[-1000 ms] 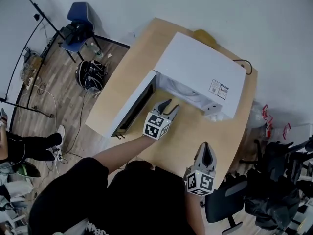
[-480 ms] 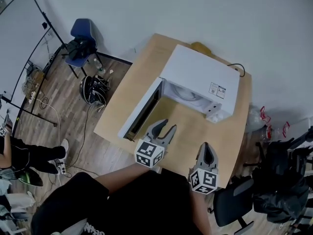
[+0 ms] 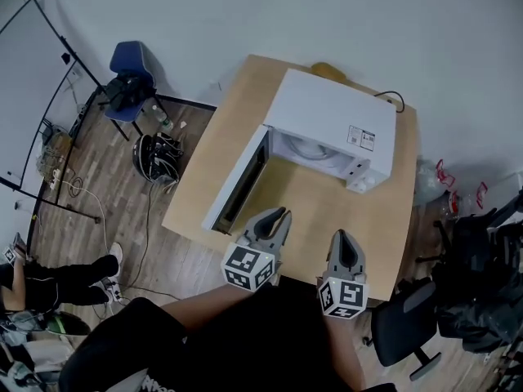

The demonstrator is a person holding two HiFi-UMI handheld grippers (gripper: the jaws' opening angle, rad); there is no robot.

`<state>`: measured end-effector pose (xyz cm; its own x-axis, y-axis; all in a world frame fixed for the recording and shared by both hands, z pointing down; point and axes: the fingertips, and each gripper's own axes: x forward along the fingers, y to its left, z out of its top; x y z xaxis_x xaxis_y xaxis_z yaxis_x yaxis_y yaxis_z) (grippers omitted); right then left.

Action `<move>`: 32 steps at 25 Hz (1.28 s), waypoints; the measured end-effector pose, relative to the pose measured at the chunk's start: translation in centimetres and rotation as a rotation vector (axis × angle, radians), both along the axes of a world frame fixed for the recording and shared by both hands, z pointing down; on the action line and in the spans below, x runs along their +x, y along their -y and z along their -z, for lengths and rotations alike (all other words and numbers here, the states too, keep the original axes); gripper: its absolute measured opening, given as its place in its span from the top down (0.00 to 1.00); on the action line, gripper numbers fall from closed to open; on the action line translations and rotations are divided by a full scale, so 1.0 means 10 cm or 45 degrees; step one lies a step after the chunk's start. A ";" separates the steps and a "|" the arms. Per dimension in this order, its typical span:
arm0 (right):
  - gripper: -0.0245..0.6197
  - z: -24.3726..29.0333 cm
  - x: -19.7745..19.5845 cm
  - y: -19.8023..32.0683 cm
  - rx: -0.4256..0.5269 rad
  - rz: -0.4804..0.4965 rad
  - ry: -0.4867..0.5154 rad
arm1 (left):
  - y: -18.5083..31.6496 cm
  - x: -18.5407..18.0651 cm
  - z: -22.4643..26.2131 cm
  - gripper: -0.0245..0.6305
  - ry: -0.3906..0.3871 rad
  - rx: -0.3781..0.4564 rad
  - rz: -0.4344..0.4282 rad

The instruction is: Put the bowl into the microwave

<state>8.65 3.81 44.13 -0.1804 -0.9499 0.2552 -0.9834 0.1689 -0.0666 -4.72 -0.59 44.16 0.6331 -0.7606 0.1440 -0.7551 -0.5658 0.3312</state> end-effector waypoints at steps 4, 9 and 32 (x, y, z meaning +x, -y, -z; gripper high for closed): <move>0.87 0.04 0.02 0.03 -0.003 -0.016 0.028 | 0.02 0.01 0.08 0.92 0.014 0.035 0.014; 0.87 0.10 0.01 0.07 0.025 -0.006 -0.032 | 0.05 0.08 0.08 0.93 0.029 0.049 -0.008; 0.87 0.15 0.25 0.27 0.044 -0.033 -0.073 | 0.24 0.33 0.13 0.93 0.059 0.100 -0.022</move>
